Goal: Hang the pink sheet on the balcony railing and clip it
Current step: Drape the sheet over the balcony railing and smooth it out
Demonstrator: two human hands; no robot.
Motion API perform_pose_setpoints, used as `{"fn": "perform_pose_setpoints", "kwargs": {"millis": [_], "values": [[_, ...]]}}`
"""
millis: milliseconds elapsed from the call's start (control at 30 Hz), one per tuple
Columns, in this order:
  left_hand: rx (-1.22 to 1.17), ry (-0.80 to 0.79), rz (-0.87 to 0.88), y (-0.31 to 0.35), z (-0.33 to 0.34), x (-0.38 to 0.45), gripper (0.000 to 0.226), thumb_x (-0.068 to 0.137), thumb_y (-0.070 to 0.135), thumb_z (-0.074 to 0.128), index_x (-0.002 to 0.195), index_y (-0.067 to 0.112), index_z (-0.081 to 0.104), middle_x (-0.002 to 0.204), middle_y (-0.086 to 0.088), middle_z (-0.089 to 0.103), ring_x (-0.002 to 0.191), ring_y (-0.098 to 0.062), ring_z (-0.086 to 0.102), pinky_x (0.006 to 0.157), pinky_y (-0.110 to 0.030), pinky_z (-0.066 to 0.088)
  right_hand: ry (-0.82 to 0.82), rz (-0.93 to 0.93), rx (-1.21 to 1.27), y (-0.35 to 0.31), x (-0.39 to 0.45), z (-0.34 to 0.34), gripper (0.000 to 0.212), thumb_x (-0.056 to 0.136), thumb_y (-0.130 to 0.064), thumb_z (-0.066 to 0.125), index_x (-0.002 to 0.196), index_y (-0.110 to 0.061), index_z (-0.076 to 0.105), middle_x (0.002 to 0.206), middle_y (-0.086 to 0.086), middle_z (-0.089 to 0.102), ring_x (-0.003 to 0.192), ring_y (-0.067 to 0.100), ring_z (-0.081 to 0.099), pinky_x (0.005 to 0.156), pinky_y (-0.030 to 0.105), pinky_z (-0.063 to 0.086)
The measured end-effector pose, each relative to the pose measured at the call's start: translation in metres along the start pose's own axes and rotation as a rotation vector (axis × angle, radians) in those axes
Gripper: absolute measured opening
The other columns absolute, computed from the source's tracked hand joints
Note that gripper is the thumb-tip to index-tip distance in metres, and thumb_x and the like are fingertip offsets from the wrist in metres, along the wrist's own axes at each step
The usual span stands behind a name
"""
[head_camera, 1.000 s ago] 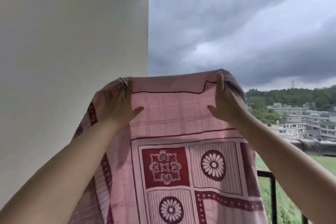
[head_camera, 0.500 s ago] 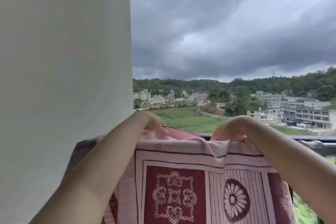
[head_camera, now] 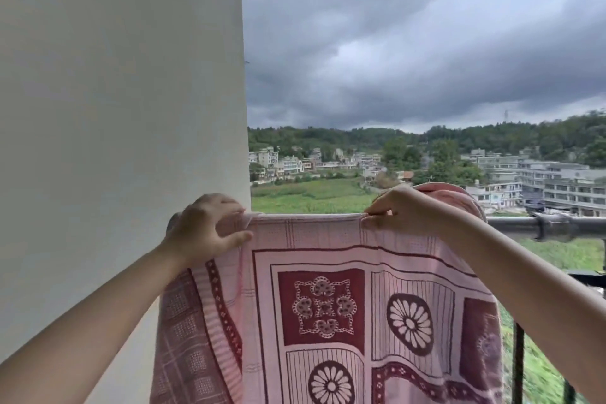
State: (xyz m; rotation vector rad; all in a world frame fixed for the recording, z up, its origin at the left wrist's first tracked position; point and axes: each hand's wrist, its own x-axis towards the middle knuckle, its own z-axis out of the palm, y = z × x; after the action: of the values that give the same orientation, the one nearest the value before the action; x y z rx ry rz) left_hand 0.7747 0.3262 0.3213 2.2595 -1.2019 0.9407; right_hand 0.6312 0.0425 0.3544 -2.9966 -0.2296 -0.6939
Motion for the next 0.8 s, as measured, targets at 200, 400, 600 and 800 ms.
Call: {"fn": "perform_pose_setpoints", "kwargs": {"millis": [200, 400, 600, 800], "values": [[0.235, 0.087, -0.353, -0.011, 0.009, -0.045, 0.061, 0.072, 0.029, 0.073, 0.125, 0.007, 0.050, 0.107, -0.020, 0.058, 0.097, -0.040, 0.057, 0.076, -0.047, 0.050, 0.378, -0.204, -0.128, -0.008, -0.011, 0.012, 0.025, 0.076, -0.024, 0.061, 0.068, -0.004, 0.072, 0.062, 0.009, 0.068, 0.063, 0.017, 0.056, 0.071, 0.029, 0.050], [0.091, -0.135, -0.539, 0.011, 0.025, -0.048, 0.089, 0.070, 0.064, 0.058, 0.125, 0.002, 0.025, 0.129, -0.018, 0.048, 0.092, -0.030, 0.062, 0.067, -0.037, 0.049, 0.615, -0.053, -0.393, -0.026, -0.022, 0.028, 0.025, 0.071, -0.024, 0.063, 0.049, -0.012, 0.065, 0.043, -0.002, 0.056, 0.040, 0.012, 0.047, 0.059, 0.025, 0.037], [0.021, -0.103, -0.551, 0.022, 0.048, -0.045, 0.033, 0.095, 0.031, 0.038, 0.105, 0.007, 0.059, 0.103, -0.017, 0.068, 0.095, -0.032, 0.064, 0.076, -0.036, 0.050, 0.561, 0.215, -0.330, -0.043, -0.021, 0.023, 0.034, 0.087, -0.020, 0.057, 0.058, -0.003, 0.062, 0.051, 0.011, 0.063, 0.047, 0.023, 0.060, 0.053, 0.033, 0.054], [-0.446, 0.167, -0.671, 0.024, 0.032, -0.040, 0.025, 0.092, 0.004, 0.036, 0.101, -0.001, 0.058, 0.080, -0.013, 0.061, 0.076, -0.028, 0.062, 0.079, -0.037, 0.051, 0.561, 0.513, 0.094, -0.048, -0.010, 0.005, 0.032, 0.088, -0.007, 0.049, 0.063, 0.008, 0.061, 0.059, 0.018, 0.060, 0.048, 0.023, 0.049, 0.057, 0.038, 0.053]]}}
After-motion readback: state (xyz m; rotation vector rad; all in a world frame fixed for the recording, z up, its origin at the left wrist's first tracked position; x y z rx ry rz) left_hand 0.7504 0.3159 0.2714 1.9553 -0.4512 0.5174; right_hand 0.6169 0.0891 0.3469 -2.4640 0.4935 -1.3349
